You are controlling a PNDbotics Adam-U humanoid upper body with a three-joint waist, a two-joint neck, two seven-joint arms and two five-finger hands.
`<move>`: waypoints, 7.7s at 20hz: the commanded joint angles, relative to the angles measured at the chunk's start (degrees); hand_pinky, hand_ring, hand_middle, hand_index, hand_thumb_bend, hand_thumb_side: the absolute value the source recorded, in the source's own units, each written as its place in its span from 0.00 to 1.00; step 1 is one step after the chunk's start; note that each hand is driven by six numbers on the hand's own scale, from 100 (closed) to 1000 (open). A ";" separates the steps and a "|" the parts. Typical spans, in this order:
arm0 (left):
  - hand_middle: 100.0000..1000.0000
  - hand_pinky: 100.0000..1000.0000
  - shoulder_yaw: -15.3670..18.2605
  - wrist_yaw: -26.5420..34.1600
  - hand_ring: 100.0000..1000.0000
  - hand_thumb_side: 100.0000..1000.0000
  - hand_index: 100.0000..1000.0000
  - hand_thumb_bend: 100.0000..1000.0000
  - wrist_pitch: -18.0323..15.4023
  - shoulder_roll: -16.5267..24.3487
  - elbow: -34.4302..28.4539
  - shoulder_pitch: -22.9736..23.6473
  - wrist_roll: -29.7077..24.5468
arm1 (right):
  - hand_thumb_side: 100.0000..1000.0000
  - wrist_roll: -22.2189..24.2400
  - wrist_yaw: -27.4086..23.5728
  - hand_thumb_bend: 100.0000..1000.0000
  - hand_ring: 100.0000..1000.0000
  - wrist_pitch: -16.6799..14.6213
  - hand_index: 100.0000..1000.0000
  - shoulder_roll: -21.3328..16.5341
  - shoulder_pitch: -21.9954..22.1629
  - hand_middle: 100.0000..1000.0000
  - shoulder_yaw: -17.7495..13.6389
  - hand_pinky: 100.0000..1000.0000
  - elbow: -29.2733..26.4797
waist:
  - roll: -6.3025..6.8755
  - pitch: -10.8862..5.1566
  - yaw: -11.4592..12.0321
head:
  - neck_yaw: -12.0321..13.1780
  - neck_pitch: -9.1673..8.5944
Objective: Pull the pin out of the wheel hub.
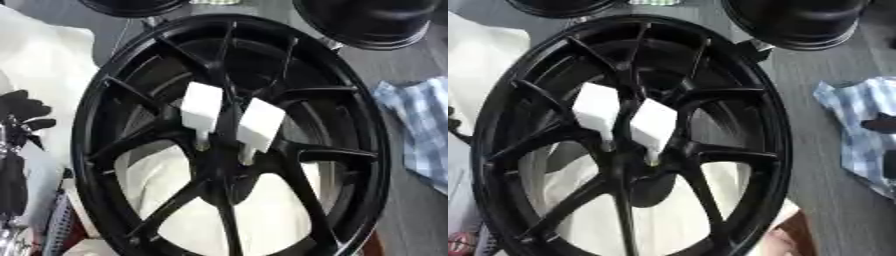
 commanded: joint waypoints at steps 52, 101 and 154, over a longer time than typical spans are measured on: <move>0.55 0.60 -2.22 0.98 0.63 0.73 0.71 0.00 1.98 2.44 -1.16 0.02 -2.59 | 0.18 23.83 14.90 0.00 0.83 3.37 0.78 -25.37 -38.19 0.75 19.59 0.89 -0.85 | -4.27 -2.81 7.86 | -7.24 1.82; 0.55 0.60 -1.23 -0.10 0.63 0.76 0.70 0.00 4.12 0.61 -1.16 4.17 -1.14 | 0.23 41.02 22.63 0.00 0.85 6.17 0.82 -4.26 -50.34 0.79 27.18 0.90 -0.85 | -3.68 -4.40 4.39 | -2.05 3.93; 0.53 0.61 -1.85 -1.11 0.63 0.80 0.69 0.00 5.23 -0.87 -1.16 3.61 -1.53 | 0.46 45.32 33.41 0.00 0.92 -1.74 0.88 -4.42 -50.09 0.86 25.21 0.92 -0.85 | -3.98 -0.76 4.43 | -4.48 0.66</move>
